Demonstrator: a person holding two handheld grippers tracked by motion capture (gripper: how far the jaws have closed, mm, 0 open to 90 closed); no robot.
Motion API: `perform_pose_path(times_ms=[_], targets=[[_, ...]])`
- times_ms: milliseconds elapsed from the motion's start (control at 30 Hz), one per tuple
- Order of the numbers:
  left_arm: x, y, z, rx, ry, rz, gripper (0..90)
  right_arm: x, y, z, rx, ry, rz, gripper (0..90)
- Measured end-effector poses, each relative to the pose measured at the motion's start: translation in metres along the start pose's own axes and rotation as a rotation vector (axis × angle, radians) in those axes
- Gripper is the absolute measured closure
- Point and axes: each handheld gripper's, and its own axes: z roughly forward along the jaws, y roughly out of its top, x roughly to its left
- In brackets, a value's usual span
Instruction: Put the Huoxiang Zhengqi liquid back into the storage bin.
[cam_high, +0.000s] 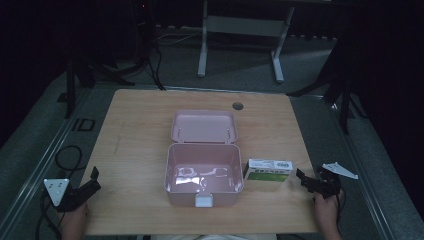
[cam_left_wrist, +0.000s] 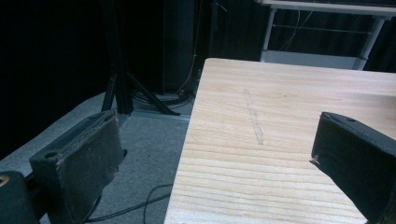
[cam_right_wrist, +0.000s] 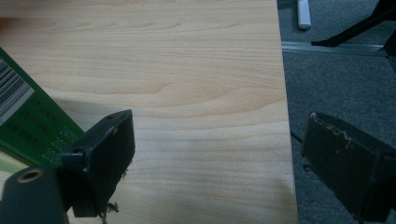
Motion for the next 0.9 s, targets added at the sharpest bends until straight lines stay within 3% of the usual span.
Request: perform_pose_path(times_ms=[100,300,367,467,600,633,667,700,733,767,867,900], targets=[[0.0,0.0,0.0,0.007,-0.004,0.0,2.1,0.0,0.001,0.003,0.054,0.049,-0.013,9.5],[0.0,0.001,0.0,0.014,-0.007,0.004,2.1,0.005,0.001,0.004,0.069,0.078,-0.073,9.4],[0.0,0.001,0.001,0.015,-0.007,0.004,2.1,0.006,0.002,0.007,0.115,0.131,-0.108,9.5],[0.0,0.001,0.001,0.015,-0.009,0.004,2.1,0.006,0.002,0.008,0.143,0.15,-0.129,9.4],[0.0,0.001,0.001,0.021,-0.011,0.004,2.1,0.007,0.004,0.011,0.208,0.215,-0.163,9.4],[0.001,0.001,0.001,0.02,-0.011,0.003,2.1,0.008,0.005,0.011,0.227,0.241,-0.188,9.4],[0.001,0.001,0.001,0.02,-0.011,0.003,2.1,0.008,0.005,0.011,0.227,0.241,-0.188,9.4],[0.001,0.001,0.001,0.019,-0.011,0.002,2.1,0.01,0.007,0.009,0.232,0.243,-0.226,9.4],[0.001,0.001,0.001,0.019,-0.011,0.002,2.1,0.01,0.007,0.009,0.232,0.243,-0.226,9.4],[0.001,0.001,0.001,0.02,-0.01,0.002,2.1,0.012,0.01,0.006,0.25,0.255,-0.264,9.4],[0.0,0.001,0.001,0.018,-0.01,0.003,2.1,0.013,0.012,0.004,0.269,0.269,-0.295,9.4],[0.0,0.001,0.001,0.019,-0.01,0.004,2.1,0.014,0.014,0.001,0.291,0.278,-0.327,9.4]])
